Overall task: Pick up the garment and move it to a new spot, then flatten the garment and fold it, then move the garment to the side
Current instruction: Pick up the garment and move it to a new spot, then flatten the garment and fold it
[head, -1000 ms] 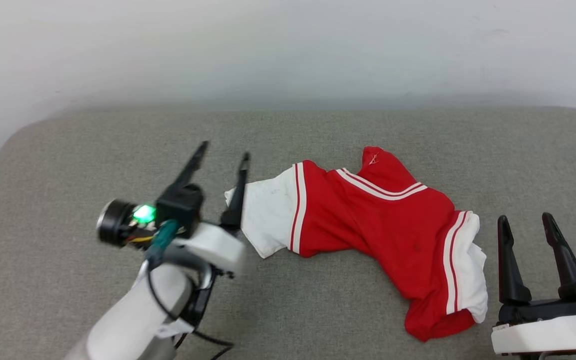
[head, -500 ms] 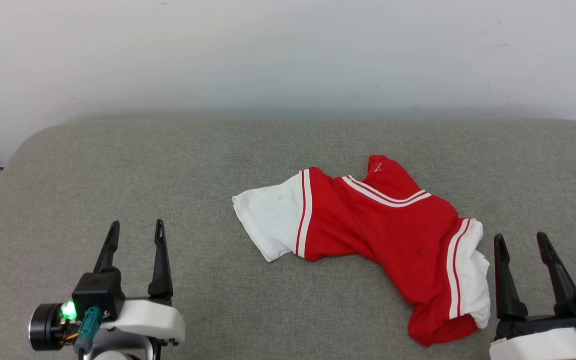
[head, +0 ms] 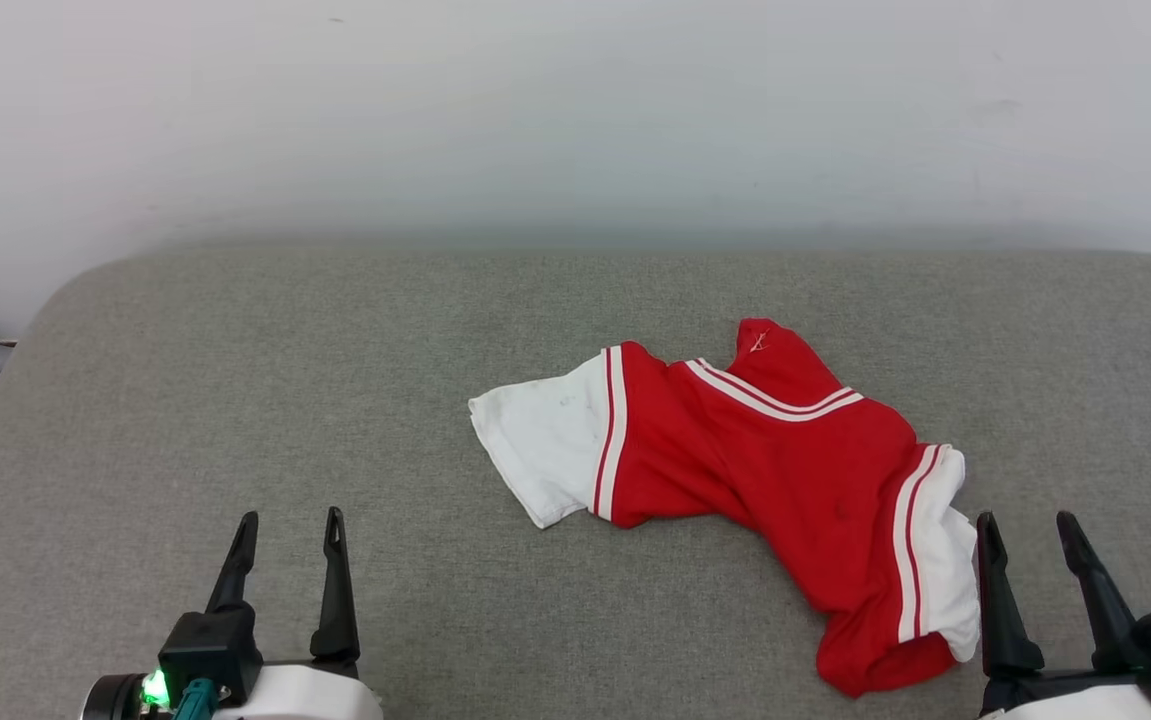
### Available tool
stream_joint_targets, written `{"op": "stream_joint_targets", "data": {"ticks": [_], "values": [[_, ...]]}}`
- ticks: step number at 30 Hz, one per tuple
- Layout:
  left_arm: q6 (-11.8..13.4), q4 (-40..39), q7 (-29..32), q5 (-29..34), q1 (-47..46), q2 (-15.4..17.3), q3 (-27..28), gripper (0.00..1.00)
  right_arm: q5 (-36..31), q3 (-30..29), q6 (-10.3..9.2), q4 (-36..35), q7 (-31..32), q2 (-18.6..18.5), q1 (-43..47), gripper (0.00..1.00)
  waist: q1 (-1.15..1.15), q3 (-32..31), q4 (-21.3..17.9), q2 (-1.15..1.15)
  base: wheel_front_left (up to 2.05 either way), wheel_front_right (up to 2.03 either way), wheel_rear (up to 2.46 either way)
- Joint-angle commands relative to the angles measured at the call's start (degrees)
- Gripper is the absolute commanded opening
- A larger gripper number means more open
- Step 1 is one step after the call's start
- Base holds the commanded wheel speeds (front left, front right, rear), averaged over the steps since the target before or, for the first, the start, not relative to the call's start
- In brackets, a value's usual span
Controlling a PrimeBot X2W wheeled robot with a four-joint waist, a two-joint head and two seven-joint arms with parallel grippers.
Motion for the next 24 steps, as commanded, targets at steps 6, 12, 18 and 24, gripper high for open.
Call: {"op": "stream_joint_targets", "data": {"ticks": [6,12,18,24], "values": [[-2.7,0.7,-0.1,2.6,1.3,-2.5,2.7,1.00,0.8,0.1,-0.04,1.7,-0.1,0.0,1.4,1.00,0.00,-0.4,0.1,0.00,0.00,0.00,0.00],[-4.3,1.2,-0.1,4.1,1.8,-3.9,4.6,1.00,0.9,0.1,-0.04,2.3,-0.1,0.0,1.4,1.00,0.00,-0.7,0.0,0.00,0.00,0.00,0.00],[-5.5,1.6,-0.1,5.3,2.1,-4.8,5.9,1.00,0.8,0.3,-0.04,2.5,-0.1,0.0,1.4,1.00,0.00,-0.7,0.0,0.00,0.00,0.00,0.00],[-6.6,2.1,-0.2,6.0,1.3,-5.5,7.0,1.00,0.4,0.4,-0.04,2.1,-0.1,0.0,0.9,1.00,0.00,-0.5,0.0,0.00,0.00,0.00,0.00]]}}
